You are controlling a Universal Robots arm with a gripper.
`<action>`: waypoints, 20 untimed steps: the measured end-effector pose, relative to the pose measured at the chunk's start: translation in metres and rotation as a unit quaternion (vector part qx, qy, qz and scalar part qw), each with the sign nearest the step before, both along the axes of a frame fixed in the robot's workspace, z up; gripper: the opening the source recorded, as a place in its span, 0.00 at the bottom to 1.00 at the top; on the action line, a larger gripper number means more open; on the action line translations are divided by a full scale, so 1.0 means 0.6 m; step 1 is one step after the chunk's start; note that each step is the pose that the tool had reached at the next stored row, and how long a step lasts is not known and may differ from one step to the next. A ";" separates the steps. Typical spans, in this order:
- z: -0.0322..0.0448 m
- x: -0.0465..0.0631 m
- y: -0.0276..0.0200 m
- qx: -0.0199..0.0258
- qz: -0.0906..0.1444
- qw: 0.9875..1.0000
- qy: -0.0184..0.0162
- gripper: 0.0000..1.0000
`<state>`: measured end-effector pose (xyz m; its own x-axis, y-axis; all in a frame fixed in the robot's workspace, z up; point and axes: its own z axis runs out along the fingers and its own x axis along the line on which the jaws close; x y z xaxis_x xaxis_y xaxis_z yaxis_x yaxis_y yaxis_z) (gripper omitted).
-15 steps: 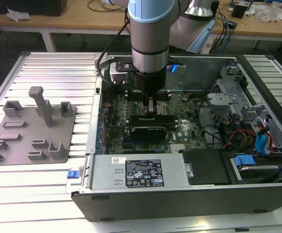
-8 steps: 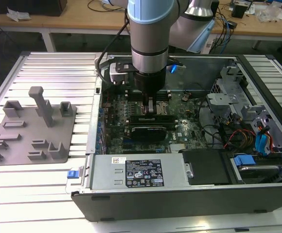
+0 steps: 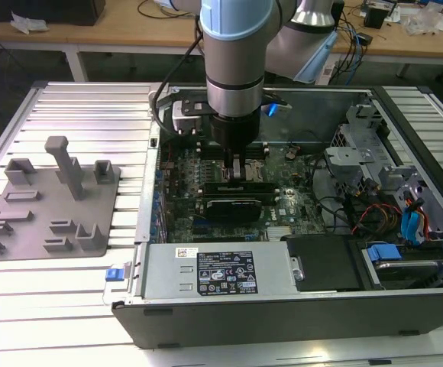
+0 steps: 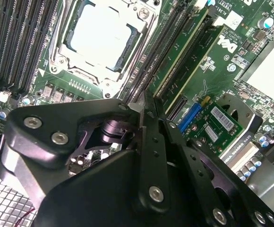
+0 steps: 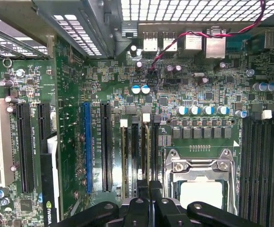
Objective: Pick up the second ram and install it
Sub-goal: 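Insert the second ram into the second slot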
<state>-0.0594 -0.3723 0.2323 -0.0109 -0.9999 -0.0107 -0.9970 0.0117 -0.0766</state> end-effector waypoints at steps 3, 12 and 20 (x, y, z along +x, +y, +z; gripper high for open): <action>-0.004 0.000 -0.0001 0.000 0.000 1.000 0.000 0.09; 0.002 0.000 0.0000 0.000 0.000 1.000 0.000 0.17; 0.040 0.038 -0.0001 -0.001 0.000 1.000 0.024 0.17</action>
